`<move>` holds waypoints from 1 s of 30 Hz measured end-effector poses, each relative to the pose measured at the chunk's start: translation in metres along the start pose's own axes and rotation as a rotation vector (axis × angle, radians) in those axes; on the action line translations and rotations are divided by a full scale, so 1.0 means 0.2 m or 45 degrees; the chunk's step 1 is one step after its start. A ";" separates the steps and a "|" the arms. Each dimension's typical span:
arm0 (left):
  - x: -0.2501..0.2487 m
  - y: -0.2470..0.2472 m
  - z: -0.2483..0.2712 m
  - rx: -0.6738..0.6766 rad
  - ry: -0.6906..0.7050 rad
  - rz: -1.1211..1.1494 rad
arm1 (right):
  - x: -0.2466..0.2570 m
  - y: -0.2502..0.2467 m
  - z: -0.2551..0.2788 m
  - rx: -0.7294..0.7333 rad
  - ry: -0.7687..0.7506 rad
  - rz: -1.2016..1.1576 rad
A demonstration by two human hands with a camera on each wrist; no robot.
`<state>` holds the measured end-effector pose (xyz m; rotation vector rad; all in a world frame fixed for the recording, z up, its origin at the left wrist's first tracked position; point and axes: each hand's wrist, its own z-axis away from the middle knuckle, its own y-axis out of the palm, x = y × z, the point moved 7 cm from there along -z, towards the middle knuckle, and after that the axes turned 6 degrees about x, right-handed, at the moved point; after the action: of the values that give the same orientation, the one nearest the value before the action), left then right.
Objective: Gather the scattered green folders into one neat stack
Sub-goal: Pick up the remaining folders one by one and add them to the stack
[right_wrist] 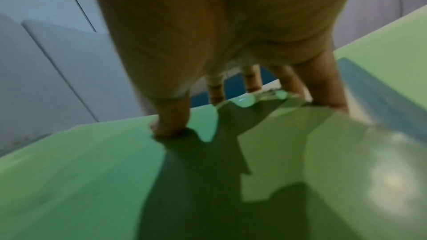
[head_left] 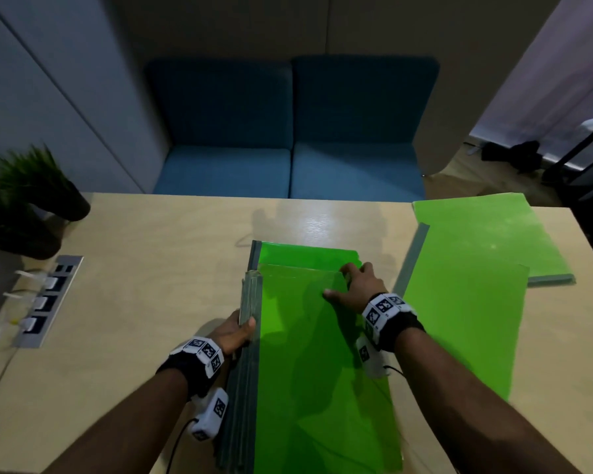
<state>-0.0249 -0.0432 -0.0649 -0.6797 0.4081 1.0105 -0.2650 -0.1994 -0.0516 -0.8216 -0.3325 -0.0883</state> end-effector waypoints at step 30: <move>0.00 0.07 -0.02 0.007 -0.023 0.717 | -1.55 -0.24 0.28 -0.308 0.794 -0.131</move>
<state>-0.0381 -0.0408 -0.0723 -0.5588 0.6040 1.5445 -0.5828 -0.2058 -0.0836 -0.9701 0.2301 -0.4767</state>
